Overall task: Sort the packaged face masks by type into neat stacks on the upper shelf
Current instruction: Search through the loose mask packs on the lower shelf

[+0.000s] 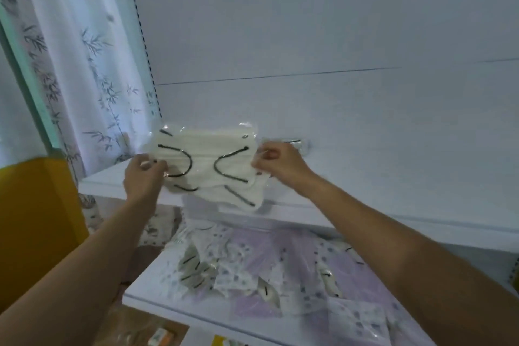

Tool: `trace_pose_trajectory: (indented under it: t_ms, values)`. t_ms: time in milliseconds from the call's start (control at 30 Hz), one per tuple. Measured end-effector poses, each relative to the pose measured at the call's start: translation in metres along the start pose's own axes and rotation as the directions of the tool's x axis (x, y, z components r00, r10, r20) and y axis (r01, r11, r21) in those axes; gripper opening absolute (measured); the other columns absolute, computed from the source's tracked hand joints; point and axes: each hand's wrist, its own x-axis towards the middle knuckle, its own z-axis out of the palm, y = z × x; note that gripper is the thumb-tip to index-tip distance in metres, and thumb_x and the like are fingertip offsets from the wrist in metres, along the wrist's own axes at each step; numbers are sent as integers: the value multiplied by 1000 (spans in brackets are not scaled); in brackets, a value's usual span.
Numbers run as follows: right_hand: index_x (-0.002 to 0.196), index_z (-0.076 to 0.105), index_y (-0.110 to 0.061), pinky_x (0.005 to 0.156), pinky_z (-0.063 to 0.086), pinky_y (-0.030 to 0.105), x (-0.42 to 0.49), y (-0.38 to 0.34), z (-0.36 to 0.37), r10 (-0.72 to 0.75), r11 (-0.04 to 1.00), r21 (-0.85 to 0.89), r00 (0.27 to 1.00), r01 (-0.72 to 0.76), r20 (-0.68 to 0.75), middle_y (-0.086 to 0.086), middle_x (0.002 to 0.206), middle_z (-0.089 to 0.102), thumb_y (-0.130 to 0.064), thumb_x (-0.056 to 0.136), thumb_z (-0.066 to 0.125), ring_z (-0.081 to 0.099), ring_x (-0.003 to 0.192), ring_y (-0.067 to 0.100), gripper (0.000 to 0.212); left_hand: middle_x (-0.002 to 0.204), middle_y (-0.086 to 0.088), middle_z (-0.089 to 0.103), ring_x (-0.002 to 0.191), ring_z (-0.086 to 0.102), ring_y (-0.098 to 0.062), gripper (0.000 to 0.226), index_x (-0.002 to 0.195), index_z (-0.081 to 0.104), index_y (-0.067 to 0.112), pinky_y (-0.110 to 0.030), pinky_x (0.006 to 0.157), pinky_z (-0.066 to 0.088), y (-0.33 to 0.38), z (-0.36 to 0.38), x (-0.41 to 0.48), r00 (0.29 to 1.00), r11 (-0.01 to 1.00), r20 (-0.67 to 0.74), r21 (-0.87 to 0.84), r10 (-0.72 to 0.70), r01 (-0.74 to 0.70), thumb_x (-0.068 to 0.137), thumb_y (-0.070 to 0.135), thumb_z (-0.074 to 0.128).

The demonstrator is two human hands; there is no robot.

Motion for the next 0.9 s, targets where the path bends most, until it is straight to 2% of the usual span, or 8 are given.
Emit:
trace_pose_trajectory:
  t_ms: [133, 233, 367, 467, 533, 600, 733, 900]
  values:
    - [84, 64, -10, 75, 46, 22, 5, -1, -65, -27, 991, -131, 967, -6, -252, 1, 85, 63, -9, 83, 67, 60, 80, 13, 3, 101, -9, 55, 94, 53, -27, 28, 109, 49, 15, -34, 86, 42, 18, 69, -23, 980, 994, 166, -13, 109, -108, 85, 12, 62]
    - [90, 64, -7, 75, 42, 23, 2, 3, -109, -4, 993, -111, 927, -41, -376, 2, 88, 60, -8, 84, 65, 56, 83, 14, 6, 95, -7, 56, 91, 54, -24, 26, 103, 46, 20, -30, 84, 40, 29, 114, -47, 961, 988, 234, -73, 150, -137, 85, 15, 64]
    - [111, 56, -20, 85, 47, 30, -15, 38, -138, 135, 991, 86, 868, -107, -478, 4, 107, 55, 0, 78, 70, 55, 100, 20, 42, 100, -6, 60, 97, 57, -23, 56, 124, 45, 21, -26, 81, 40, 20, 151, -68, 903, 985, 395, -79, 171, -152, 77, 14, 73]
    - [136, 41, -24, 79, 48, 25, -36, 74, -134, 300, 953, 182, 821, -240, -486, 5, 117, 49, 9, 78, 61, 53, 99, 18, 70, 115, -2, 59, 108, 55, -25, 68, 138, 31, 25, -31, 86, 40, -5, 168, -87, 847, 948, 512, 172, 145, -266, 81, 20, 68]
    - [137, 38, -25, 71, 44, 22, -39, 84, -132, 310, 951, 172, 796, -258, -519, 4, 117, 48, 8, 81, 56, 53, 93, 15, 68, 118, -2, 59, 109, 55, -26, 52, 134, 35, 22, -32, 83, 39, -13, 173, -88, 839, 894, 528, 300, 134, -332, 88, 26, 58]
    - [137, 38, -21, 77, 40, 23, -38, 86, -130, 297, 953, 113, 799, -281, -522, 2, 116, 47, 2, 85, 57, 52, 101, 17, 60, 115, -5, 60, 108, 55, -28, 38, 124, 43, 17, -33, 83, 39, -13, 174, -84, 848, 903, 520, 313, 98, -296, 90, 32, 55]
    - [130, 45, -15, 77, 44, 23, -38, 87, -129, 270, 962, 143, 754, -231, -599, 5, 112, 58, -7, 85, 65, 55, 98, 17, 50, 109, -14, 61, 106, 56, -32, 39, 125, 44, 14, -36, 86, 41, -13, 168, -82, 896, 956, 431, 199, 111, -214, 92, 31, 55]
    - [113, 54, -16, 57, 40, 1, -39, 88, -126, 125, 985, -4, 744, -170, -657, 3, 99, 64, -3, 87, 59, 58, 84, 14, 29, 88, 0, 53, 85, 53, -23, 42, 126, 41, 15, -29, 72, 36, -17, 165, -90, 896, 932, 382, 180, 227, -313, 90, 21, 59]
